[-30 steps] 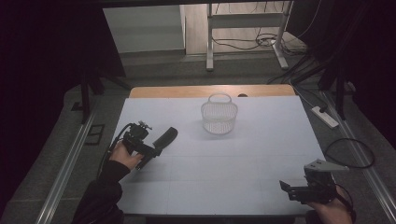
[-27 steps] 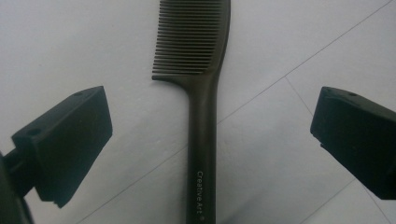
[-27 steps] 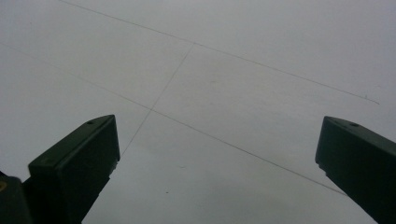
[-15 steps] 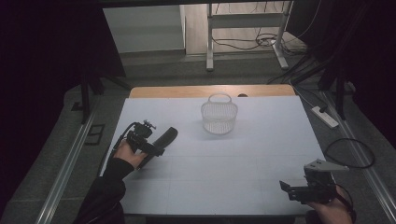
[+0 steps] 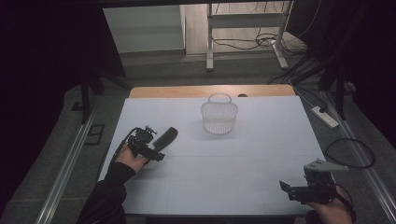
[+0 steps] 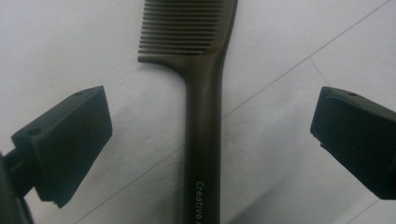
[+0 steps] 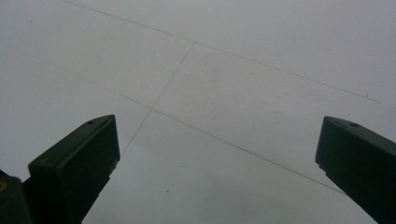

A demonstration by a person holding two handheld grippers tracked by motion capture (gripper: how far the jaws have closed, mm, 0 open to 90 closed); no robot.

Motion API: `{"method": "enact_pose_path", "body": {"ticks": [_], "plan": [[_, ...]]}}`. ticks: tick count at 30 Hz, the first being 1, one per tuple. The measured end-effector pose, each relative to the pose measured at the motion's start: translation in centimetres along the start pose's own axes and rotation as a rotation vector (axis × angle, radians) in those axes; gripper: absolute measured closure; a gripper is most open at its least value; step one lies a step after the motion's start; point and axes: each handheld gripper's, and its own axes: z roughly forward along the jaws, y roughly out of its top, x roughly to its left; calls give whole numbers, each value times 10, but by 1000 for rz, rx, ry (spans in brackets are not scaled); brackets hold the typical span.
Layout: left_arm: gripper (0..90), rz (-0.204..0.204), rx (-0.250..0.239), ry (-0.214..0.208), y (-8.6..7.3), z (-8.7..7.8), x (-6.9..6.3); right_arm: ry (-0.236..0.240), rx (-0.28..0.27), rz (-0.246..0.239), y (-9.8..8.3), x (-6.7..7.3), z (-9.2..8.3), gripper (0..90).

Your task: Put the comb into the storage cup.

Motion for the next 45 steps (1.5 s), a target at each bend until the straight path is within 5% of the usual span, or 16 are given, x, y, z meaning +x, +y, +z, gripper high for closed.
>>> {"method": "enact_pose_path", "body": {"ticks": [23,27,28,38,45], "plan": [[7,1,59,33,-5,17,-6,3,1,-8,0,0,0,0],[80,-24,67,37,-4,13,-7,5,1,-7,0,0,0,0],[193,-20,60,38,-4,9,-8,4,1,-7,0,0,0,0],[674,-64,35,47,-8,1,-3,3,9,-10,0,1,0,3],[722,-72,11,39,-11,1,-1,4,8,-12,0,1,0,5]]}}
